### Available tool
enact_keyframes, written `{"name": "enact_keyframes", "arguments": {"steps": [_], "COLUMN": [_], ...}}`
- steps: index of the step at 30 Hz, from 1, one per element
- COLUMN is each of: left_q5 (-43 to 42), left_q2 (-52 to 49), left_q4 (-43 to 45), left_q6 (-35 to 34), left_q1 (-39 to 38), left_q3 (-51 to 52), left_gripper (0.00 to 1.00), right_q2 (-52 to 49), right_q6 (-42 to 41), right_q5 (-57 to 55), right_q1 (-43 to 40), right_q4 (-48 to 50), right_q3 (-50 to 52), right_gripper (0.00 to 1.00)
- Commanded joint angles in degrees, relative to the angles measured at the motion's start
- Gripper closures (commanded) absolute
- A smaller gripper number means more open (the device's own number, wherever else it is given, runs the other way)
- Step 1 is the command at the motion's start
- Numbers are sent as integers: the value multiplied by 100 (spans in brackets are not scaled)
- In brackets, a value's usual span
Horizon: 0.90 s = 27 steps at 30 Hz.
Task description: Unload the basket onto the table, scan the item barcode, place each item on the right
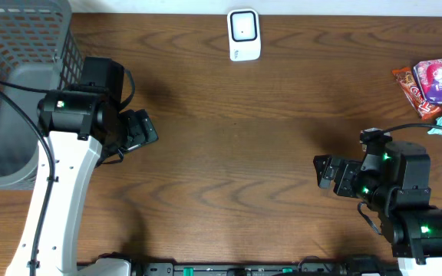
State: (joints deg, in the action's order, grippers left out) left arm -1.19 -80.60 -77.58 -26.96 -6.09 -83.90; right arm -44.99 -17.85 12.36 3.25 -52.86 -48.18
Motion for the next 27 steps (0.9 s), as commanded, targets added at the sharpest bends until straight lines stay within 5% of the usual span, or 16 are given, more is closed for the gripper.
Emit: {"name": "enact_keyframes", "arguments": {"steps": [1,18,27], "left_q5": [31,31,33], "left_q2": [-26,-26,-26], "left_q4": [-13,-13,-13], "left_q6": [15,17,17], "left_q1": [17,17,17], "left_q3": [-22,-22,-22], "left_gripper": [2,2,2], "right_q2": [4,39,616], "right_q6": [-96,-70,409], "right_q5": [-4,-164,-195], "right_q1": [48,177,629], "right_q4": [-11,-17,848], "right_q3": [31,31,243], "right_gripper": [1,1,1]}}
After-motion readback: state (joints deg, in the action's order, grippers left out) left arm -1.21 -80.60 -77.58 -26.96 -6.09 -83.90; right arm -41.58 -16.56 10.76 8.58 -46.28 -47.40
